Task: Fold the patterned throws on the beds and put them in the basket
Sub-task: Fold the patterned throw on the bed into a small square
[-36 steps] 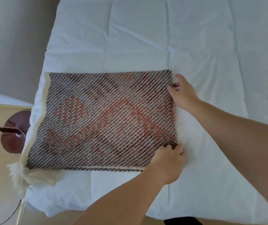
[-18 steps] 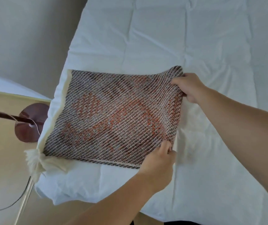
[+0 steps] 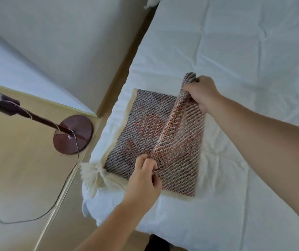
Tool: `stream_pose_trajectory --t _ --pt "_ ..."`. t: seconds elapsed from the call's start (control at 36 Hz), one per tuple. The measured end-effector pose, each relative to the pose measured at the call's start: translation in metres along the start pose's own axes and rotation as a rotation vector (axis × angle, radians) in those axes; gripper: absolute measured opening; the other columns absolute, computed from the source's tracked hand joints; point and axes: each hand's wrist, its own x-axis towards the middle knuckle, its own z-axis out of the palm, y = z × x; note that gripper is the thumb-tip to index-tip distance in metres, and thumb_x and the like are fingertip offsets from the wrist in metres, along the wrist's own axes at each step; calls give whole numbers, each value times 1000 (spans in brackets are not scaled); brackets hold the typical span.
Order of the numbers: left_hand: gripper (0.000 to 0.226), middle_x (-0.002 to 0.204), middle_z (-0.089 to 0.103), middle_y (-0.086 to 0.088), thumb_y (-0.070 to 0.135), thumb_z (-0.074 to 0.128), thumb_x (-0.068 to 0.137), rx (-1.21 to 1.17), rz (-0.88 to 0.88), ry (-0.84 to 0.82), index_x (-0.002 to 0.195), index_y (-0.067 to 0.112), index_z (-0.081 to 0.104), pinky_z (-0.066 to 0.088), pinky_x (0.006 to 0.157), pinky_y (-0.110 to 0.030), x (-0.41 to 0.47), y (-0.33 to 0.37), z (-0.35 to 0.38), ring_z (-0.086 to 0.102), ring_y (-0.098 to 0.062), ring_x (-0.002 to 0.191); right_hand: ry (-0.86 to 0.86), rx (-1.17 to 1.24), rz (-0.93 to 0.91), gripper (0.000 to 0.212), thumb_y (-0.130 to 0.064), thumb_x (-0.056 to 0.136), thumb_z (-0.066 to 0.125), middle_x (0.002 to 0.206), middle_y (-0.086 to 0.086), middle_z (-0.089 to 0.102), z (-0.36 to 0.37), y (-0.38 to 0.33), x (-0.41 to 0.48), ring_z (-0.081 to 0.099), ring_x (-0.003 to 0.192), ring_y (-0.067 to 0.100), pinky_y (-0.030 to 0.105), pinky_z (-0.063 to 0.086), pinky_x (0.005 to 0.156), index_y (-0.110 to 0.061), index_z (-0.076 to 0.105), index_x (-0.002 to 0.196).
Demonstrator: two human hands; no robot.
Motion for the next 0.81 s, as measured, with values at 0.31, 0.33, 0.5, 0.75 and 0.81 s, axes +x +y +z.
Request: stream_pose_trajectory --t 0.31,0.33,0.5,0.75,0.81 --pt "21 115 36 14 7 55 85 31 -100 54 98 21 46 39 64 -18 22 -86 -55 48 -7 82 68 -111 -35 26 -11 75 63 74 8 42 119 -3 25 52 71 27 50 57 63 -14 37 72" --pt "22 115 36 15 7 54 85 32 -112 51 98 22 44 39 63 -19 25 -93 -59 50 -10 82 73 -129 -42 30 -11 76 61 69 6 38 129 -3 27 46 67 24 41 49 58 -15 33 68" --pt "23 116 36 10 3 50 83 45 -170 -3 96 20 41 35 58 -21 44 -133 -73 50 -16 68 67 -253 -93 36 -17 87 58 64 1 36 182 7 39 38 55 18 29 27 48 -18 31 65" --pt "52 155 20 -5 15 45 82 264 -41 -84 133 14 41 26 115 -35 64 -154 -67 26 -26 140 -83 -631 -282 43 -34 98 47 112 11 56 206 31 42 57 89 21 30 45 72 -8 44 132" --pt "62 161 8 -5 28 31 88 309 75 -94 148 13 27 1 121 -35 77 -146 -63 2 -21 149 -81 -908 -490 53 -37 100 38 142 16 40 203 42 43 41 128 29 39 35 106 -6 34 143"
